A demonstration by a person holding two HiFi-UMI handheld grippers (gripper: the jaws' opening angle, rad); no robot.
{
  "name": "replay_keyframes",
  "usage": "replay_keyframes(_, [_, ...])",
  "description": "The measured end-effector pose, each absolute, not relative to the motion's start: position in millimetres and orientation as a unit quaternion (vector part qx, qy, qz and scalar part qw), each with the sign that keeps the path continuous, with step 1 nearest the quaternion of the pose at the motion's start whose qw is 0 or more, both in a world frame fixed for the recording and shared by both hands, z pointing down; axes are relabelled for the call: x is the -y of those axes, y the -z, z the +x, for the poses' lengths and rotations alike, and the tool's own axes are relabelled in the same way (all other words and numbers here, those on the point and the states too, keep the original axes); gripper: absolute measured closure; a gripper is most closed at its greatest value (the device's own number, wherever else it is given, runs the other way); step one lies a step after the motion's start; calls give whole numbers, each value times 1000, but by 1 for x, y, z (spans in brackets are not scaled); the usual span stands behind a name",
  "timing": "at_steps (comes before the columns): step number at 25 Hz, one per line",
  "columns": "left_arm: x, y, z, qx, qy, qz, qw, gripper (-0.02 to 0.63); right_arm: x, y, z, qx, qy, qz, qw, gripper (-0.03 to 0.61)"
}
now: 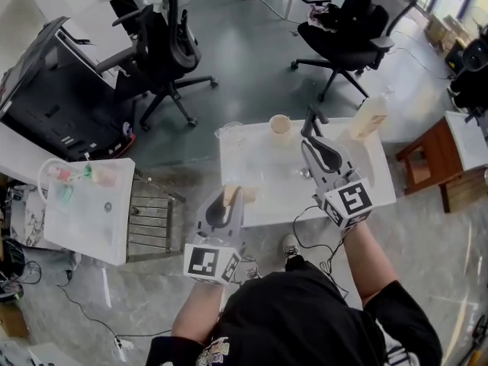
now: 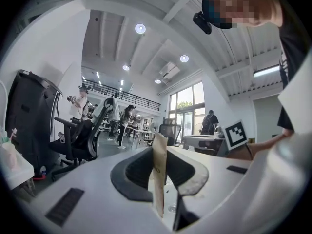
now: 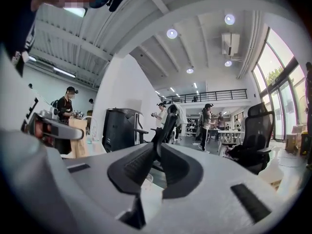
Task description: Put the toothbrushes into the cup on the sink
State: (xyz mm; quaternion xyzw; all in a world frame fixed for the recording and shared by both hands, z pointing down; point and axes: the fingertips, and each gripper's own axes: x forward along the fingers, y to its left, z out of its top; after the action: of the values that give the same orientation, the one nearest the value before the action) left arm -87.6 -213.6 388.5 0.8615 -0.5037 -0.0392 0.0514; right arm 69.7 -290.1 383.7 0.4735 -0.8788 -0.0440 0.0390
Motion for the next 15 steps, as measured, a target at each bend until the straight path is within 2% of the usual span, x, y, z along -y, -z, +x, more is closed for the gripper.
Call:
replay_keyframes(3, [210,-380,-86,492,41,868,50,552,261,-370,63,879,50,474,26,569])
replay_keyframes(15, [196,-376,-96,458,43,887,46,552,198,-377,21,883,23,469,25,572])
